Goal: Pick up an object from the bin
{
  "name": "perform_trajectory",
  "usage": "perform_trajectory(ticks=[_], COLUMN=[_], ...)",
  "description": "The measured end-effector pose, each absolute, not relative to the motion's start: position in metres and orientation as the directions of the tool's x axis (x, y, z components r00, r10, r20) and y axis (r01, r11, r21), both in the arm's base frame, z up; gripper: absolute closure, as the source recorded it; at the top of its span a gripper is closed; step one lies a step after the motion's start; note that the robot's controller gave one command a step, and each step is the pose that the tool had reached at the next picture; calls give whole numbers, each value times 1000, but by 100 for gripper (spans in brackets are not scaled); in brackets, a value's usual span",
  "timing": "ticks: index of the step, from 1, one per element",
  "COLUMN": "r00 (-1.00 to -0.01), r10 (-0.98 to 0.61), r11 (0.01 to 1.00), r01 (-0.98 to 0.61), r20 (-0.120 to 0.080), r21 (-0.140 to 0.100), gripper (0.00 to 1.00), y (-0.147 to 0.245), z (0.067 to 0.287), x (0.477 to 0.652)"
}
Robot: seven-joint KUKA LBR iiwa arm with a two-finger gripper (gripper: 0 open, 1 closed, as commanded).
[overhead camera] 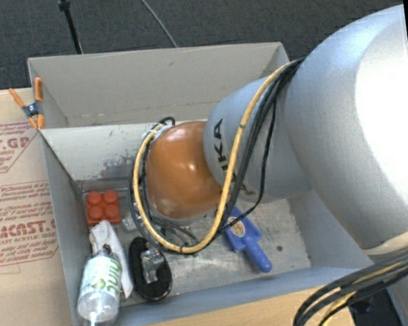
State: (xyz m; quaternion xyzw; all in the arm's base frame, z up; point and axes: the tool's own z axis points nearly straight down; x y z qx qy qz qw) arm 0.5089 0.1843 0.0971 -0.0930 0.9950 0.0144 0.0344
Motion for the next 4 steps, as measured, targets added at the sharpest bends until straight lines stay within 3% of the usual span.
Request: perform_trajectory(ticks=[1,2,3,4], r00=[-980,-981,-980,-980], r10=[-184,-185,-193,-193], r11=[982,982,981,981], r01=[-186,-186,-194,-194], r20=[-70,-54,-45,-46], r21=[22,16,17,17], gripper=[0,0,100,100], y=[184,182,183,183], z=[97,100,101,101], x=[509,505,503,503])
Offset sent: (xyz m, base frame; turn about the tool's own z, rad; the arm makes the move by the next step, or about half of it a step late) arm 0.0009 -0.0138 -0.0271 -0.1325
